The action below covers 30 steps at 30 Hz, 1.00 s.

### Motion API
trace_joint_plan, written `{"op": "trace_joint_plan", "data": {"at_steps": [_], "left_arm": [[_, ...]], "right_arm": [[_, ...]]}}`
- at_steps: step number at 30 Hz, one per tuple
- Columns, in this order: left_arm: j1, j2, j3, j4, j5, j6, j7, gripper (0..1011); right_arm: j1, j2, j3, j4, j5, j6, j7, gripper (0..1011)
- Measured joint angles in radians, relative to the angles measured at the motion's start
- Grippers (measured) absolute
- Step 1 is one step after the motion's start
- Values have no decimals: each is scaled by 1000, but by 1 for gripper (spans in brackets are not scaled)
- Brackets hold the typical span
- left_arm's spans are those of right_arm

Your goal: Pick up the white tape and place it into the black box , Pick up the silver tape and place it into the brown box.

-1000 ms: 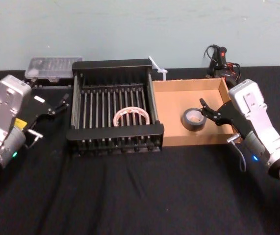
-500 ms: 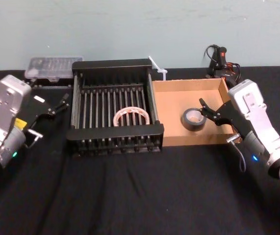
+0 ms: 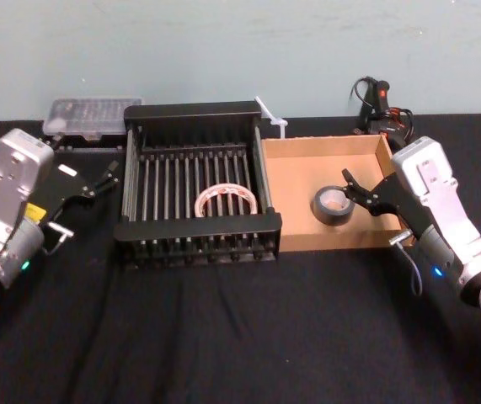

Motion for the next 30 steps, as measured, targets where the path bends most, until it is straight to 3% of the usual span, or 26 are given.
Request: {"op": "trace_joint_plan", "data": {"at_steps": [30], "left_arm": [[0, 0, 0, 0, 0, 0, 0, 1001]], "right_arm": [[0, 0, 0, 0, 0, 0, 0, 1002]]}}
